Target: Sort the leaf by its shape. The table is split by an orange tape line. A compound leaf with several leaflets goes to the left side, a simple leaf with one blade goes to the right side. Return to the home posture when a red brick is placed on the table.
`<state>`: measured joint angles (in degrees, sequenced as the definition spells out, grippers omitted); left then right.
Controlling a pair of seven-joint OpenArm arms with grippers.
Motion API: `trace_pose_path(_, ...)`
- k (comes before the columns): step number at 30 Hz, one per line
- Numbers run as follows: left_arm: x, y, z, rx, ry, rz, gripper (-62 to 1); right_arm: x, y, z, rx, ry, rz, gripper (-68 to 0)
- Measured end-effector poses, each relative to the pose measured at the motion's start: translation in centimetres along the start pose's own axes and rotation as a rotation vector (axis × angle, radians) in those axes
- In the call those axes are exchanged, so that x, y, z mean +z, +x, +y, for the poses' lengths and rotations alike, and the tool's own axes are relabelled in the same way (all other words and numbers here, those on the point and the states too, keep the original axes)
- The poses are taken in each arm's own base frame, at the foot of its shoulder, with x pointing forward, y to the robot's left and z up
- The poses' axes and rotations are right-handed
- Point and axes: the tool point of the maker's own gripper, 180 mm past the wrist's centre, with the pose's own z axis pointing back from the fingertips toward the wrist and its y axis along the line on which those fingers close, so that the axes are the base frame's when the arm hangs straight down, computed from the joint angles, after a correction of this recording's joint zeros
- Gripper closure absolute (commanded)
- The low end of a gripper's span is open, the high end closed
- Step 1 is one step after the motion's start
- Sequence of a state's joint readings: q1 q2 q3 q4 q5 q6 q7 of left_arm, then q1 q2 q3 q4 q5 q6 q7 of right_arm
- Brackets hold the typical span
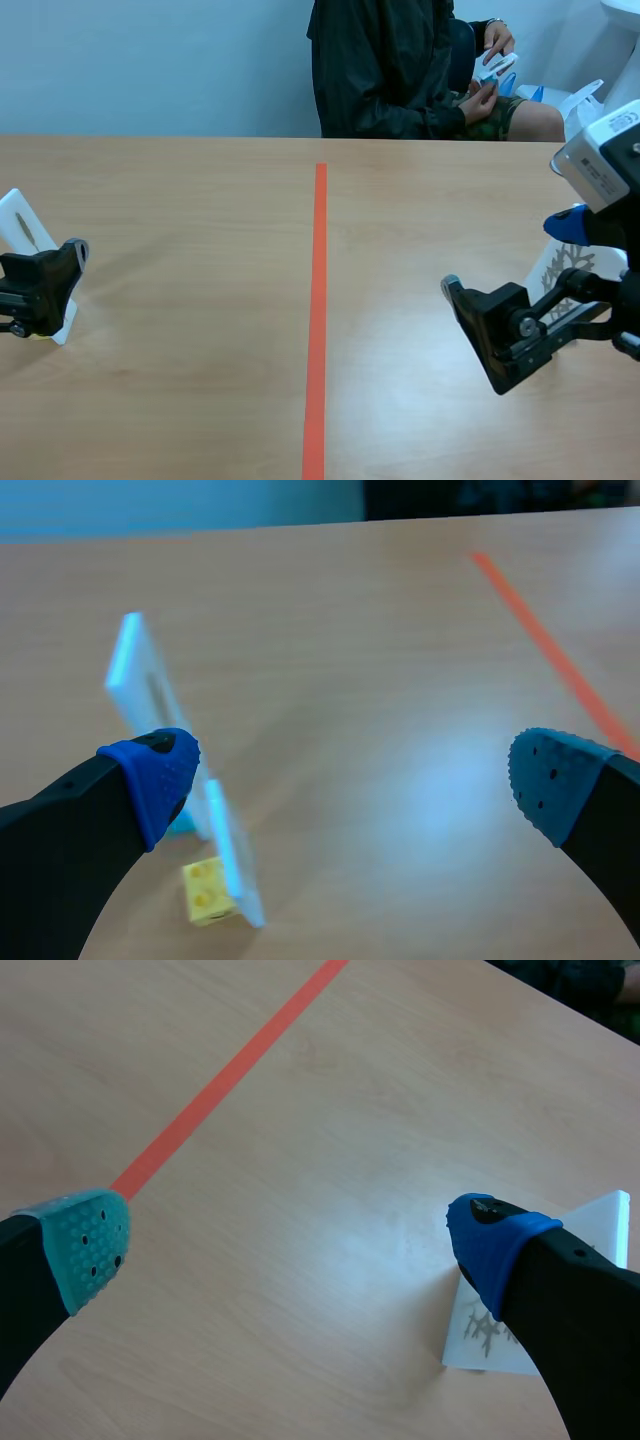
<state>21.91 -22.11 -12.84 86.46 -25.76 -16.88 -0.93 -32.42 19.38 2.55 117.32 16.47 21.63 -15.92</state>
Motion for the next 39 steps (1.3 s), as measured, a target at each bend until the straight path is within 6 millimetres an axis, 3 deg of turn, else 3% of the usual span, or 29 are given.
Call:
trace_pose_path(5, 2.2, 1.9, -6.8, -0.021, -0.251, 0.008, -62.3, 0.0, 0.0, -0.1, -0.001, -0.004, 0.0, -67.9)
trace_pose_path(10, 3.3, 2.5, -9.9, -0.04, -0.353, 0.03, -62.3, 0.0, 0.0, -0.1, -0.001, -0.004, 0.0, -67.9)
trace_pose_path(18, 3.9, -0.2, -15.8, -0.009, -0.502, 0.113, -62.3, 0.0, 0.1, 0.0, -0.008, -0.002, -0.003, -67.9)
trace_pose_path(21, 3.3, -0.8, -16.0, -0.028, -0.47, 0.13, -62.3, 0.0, 0.2, 0.0, -0.018, 0.001, -0.009, -67.9)
trace_pose_path(26, 2.1, -0.5, -14.2, -0.038, -0.366, 0.129, -62.3, 0.0, 0.5, 0.2, -0.055, 0.013, -0.026, -67.9)
trace_pose_path(39, 2.0, -1.2, -14.6, 0.017, -0.337, 0.159, -62.3, 0.0, 1.1, 0.4, -0.138, 0.025, -0.062, -67.9)
